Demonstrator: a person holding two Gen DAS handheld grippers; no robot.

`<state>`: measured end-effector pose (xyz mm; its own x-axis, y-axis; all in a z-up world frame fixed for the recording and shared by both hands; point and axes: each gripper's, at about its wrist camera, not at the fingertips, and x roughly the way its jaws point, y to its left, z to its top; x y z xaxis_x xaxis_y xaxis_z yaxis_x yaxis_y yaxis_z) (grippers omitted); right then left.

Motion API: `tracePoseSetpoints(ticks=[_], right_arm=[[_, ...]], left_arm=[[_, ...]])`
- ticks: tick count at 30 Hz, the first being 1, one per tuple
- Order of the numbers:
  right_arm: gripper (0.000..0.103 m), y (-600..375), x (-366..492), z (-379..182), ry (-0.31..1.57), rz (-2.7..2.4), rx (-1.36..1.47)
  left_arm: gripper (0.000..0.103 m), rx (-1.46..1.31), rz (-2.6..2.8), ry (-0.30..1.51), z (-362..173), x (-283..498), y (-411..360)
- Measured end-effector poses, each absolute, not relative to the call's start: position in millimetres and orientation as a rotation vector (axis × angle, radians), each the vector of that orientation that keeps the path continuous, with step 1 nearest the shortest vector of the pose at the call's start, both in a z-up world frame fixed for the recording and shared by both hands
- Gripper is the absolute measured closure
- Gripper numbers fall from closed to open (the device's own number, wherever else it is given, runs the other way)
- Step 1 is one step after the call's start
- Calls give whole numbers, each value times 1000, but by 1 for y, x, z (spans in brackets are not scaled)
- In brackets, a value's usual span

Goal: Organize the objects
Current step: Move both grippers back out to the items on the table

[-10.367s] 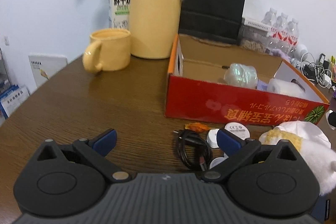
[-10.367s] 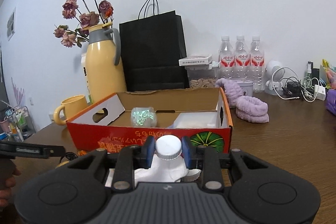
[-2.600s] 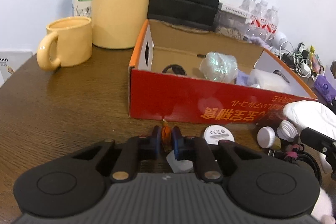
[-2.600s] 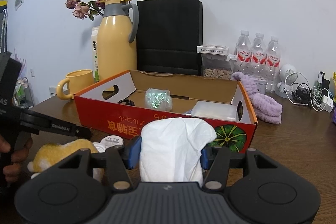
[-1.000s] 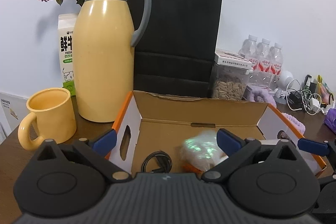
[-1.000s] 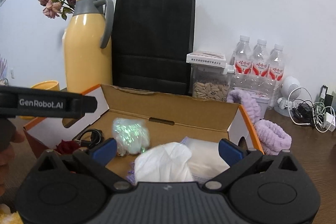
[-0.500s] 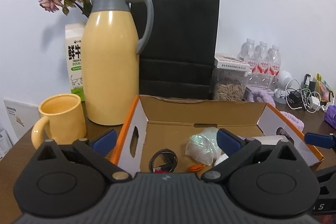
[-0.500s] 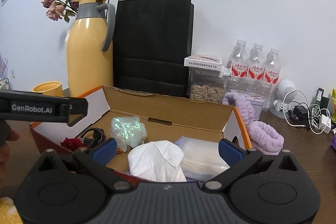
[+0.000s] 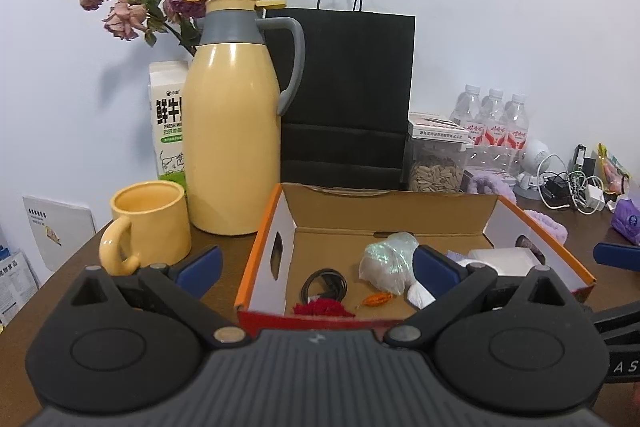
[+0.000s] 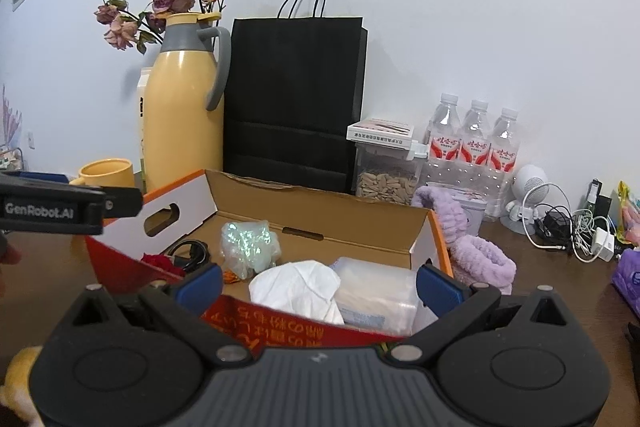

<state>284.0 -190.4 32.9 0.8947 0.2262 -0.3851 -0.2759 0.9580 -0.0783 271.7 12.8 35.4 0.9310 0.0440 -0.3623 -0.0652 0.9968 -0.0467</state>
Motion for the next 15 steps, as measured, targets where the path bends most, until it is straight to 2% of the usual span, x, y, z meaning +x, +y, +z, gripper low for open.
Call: tracePoseSetpoints(ticks=[15], right_arm=[[0,-212,226,22,418,291,-109]], left_arm=[[0,-61,90,491,19,217,24]])
